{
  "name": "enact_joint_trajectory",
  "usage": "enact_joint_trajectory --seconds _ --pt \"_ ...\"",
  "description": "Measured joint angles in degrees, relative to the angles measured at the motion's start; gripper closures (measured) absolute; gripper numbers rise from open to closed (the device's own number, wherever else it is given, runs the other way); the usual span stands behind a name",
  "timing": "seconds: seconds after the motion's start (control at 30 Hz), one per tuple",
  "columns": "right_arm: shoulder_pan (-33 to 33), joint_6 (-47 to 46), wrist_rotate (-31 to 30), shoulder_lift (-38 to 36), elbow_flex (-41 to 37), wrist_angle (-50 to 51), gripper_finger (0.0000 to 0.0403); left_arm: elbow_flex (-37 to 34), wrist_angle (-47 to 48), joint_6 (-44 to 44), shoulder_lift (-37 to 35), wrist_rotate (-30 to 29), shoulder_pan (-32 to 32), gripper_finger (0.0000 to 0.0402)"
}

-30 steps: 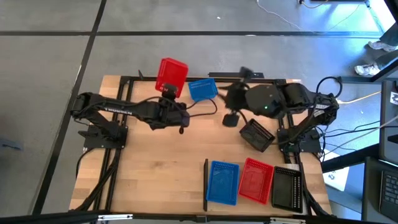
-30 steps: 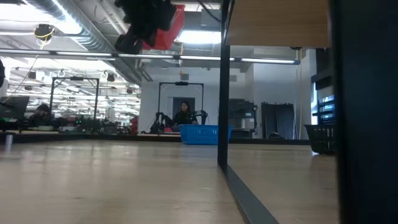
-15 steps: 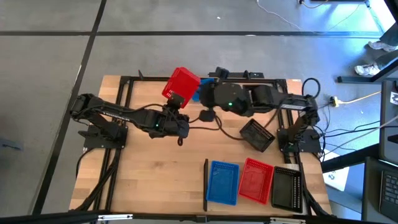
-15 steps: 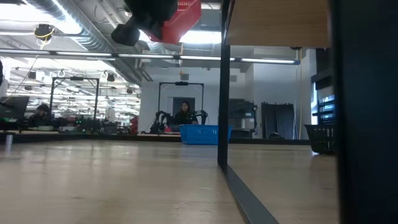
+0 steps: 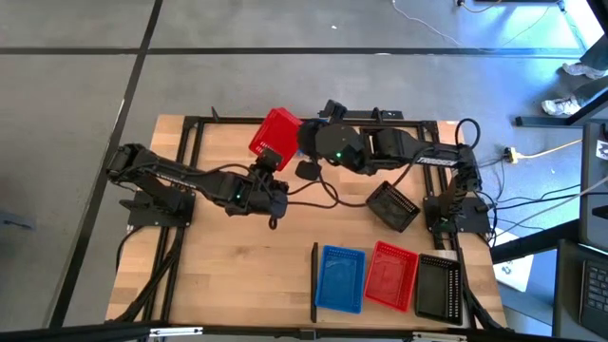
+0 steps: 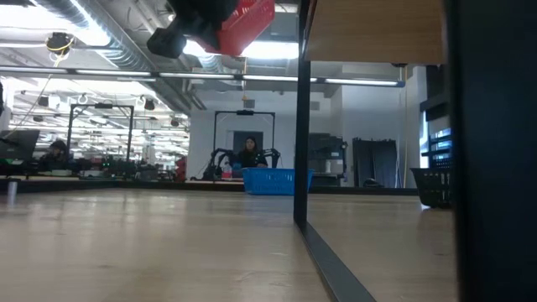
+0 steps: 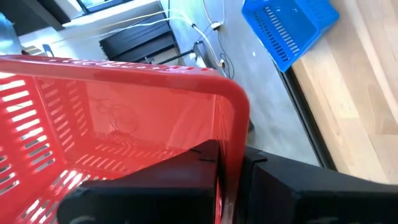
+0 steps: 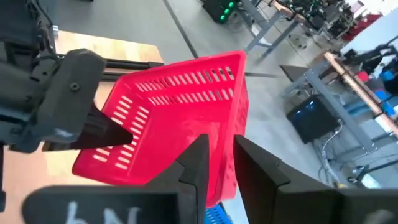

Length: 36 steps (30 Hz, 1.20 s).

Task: Stack baskets on shelf by color
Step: Stack the red bin on top of the red bins on the shelf

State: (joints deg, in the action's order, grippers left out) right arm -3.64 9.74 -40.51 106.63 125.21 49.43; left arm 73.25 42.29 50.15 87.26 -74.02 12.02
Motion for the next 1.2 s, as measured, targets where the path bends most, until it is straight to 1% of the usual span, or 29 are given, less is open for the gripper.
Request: enact_joint_trajectory --seconds 0.1,0.23,0.37,0.57,0.77,0.87,0.97,1.03,1.17,1.2 --pt "0.5 -0.5 0.4 0.0 0.0 0.0 0.0326 0.0 0.0 0.0 0.0 0.0 0.4 0.0401" --pt "1.5 -0.7 2.5 0.0 0.0 1.2 0.0326 0.0 0.0 0.0 0.0 -0.1 0.8 0.0401" --pt "2.3 -0.8 2.6 0.0 0.0 2.4 0.0326 0.0 0.1 0.1 0.0 -0.9 1.2 0.0401" --pt "3.7 -4.3 3.4 0.0 0.0 4.6 0.0326 0.0 0.1 0.1 0.0 -1.4 1.9 0.0401" --pt "5.7 -8.5 9.3 0.1 0.0 4.9 0.0326 0.0 0.0 1.5 0.0 -2.0 2.7 0.0402" --pt "6.7 -11.1 10.6 0.2 0.1 5.2 0.0326 0.0 -0.9 2.3 0.0 -2.0 3.1 0.0401" --pt "7.2 -11.5 10.6 0.6 0.1 5.4 0.0328 0.0 -2.3 3.0 0.0 -2.1 3.4 0.0401" --pt "7.3 -11.2 10.6 0.8 0.1 5.6 0.0339 0.0 -2.3 3.0 0.0 -2.0 3.5 0.0401" --pt "7.4 -11.0 11.8 1.0 0.1 5.4 0.0389 0.0 -3.0 2.6 0.0 -1.1 3.3 0.0401" --pt "7.5 -10.8 11.8 1.1 0.1 5.5 0.0394 0.0 -3.1 2.6 0.0 -0.3 3.3 0.0401"
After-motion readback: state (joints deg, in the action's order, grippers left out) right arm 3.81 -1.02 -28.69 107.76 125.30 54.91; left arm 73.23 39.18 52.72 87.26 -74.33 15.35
